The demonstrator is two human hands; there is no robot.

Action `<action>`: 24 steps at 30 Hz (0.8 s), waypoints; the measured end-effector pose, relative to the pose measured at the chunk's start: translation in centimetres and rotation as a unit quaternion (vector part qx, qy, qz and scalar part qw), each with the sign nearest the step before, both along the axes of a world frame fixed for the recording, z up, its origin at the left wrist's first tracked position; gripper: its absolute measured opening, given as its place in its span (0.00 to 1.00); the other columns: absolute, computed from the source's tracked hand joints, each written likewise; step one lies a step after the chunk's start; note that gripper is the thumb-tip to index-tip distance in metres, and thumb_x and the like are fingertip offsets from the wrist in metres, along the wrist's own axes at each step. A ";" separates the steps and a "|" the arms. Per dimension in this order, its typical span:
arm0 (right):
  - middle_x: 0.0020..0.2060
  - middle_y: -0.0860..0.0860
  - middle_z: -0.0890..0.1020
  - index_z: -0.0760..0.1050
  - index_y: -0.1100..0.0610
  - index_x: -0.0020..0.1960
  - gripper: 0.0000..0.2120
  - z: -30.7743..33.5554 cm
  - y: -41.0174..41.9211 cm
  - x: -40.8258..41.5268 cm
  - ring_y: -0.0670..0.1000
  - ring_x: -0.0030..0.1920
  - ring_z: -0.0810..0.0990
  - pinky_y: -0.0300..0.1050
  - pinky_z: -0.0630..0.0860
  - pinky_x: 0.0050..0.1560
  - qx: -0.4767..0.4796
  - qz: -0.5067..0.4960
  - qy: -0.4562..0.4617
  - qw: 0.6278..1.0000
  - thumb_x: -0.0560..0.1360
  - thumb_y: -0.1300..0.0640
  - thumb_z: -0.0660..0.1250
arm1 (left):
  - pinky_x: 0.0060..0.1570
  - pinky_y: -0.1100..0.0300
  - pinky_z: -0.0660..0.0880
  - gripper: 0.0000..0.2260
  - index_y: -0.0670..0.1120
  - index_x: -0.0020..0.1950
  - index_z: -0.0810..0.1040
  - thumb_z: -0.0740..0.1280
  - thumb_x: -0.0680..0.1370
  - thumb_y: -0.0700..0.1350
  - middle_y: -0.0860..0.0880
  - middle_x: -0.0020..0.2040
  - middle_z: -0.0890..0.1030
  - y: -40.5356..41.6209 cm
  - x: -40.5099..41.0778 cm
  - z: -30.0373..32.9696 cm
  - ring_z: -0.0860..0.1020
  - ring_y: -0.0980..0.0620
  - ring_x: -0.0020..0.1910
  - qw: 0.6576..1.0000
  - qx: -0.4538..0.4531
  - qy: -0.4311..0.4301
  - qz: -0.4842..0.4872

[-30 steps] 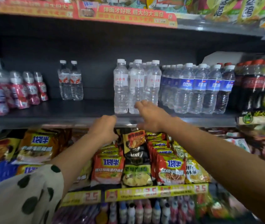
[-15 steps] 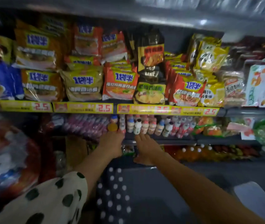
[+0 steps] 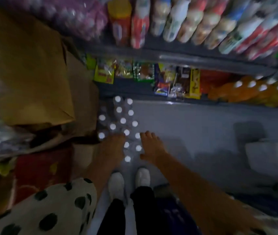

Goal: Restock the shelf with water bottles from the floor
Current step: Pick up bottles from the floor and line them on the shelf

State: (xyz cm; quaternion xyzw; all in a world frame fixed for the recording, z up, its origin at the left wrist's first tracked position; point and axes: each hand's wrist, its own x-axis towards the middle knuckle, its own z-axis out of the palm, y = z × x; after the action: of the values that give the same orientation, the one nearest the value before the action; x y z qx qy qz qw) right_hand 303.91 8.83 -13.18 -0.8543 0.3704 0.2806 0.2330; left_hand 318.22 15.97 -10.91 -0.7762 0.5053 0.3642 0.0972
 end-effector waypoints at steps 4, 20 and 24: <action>0.67 0.57 0.65 0.57 0.58 0.71 0.34 -9.1 2.5 -0.6 0.59 0.67 0.65 0.51 0.66 0.63 0.018 0.007 0.028 0.999 0.71 0.51 0.69 | 0.59 0.51 0.71 0.19 0.46 0.65 0.69 0.66 0.76 0.44 0.45 0.63 0.74 2.2 -1.6 -8.5 0.72 0.44 0.64 0.999 0.034 -0.006 -0.034; 0.57 0.61 0.78 0.62 0.58 0.71 0.22 -24.1 8.9 2.1 0.62 0.57 0.78 0.52 0.73 0.54 0.012 0.093 0.038 0.995 0.77 0.61 0.58 | 0.64 0.54 0.68 0.23 0.48 0.71 0.65 0.66 0.78 0.41 0.48 0.70 0.69 6.2 -0.5 -20.0 0.67 0.48 0.70 0.998 0.050 -0.008 -0.022; 0.59 0.61 0.76 0.59 0.58 0.73 0.25 -20.5 7.3 1.0 0.61 0.59 0.76 0.51 0.71 0.55 0.009 0.107 0.016 0.994 0.77 0.57 0.59 | 0.63 0.55 0.67 0.24 0.47 0.73 0.62 0.64 0.78 0.42 0.47 0.70 0.67 6.7 -0.2 -17.4 0.66 0.47 0.70 0.998 0.048 0.019 -0.022</action>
State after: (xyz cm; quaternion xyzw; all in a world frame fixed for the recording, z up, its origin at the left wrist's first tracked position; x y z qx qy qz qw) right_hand 304.93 16.13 -33.70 -0.8822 0.2778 0.3214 0.2030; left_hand 317.98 22.71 -28.35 -0.7523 0.5059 0.4006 0.1328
